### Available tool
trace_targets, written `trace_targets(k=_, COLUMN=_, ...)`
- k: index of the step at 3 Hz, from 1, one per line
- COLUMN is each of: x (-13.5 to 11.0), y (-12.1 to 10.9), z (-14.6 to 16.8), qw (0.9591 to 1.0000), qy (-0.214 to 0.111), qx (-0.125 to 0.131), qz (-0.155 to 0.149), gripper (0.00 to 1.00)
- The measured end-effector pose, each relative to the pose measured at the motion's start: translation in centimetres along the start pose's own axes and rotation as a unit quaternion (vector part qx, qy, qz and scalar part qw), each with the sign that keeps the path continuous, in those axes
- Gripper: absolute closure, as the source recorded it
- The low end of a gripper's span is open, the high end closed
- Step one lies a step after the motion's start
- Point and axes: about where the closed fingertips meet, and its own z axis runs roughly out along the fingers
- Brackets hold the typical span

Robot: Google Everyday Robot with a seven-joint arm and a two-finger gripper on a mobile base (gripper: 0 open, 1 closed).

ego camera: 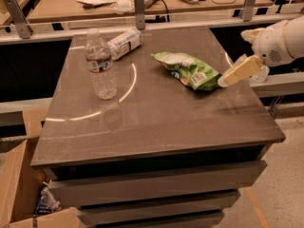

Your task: Move green rice chip bag near blue plastic bottle

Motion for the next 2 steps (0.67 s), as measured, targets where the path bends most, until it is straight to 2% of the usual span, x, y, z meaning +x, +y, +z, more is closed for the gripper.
trace_targets(k=1, x=0.2, y=0.0, z=2.6, qw=0.9996, qy=0.007, qx=-0.026, qz=-0.001, gripper=0.0)
trace_targets(k=2, x=0.1, y=0.8, z=4.7, qw=0.9984, qy=0.01, qx=-0.055, qz=-0.004, gripper=0.08)
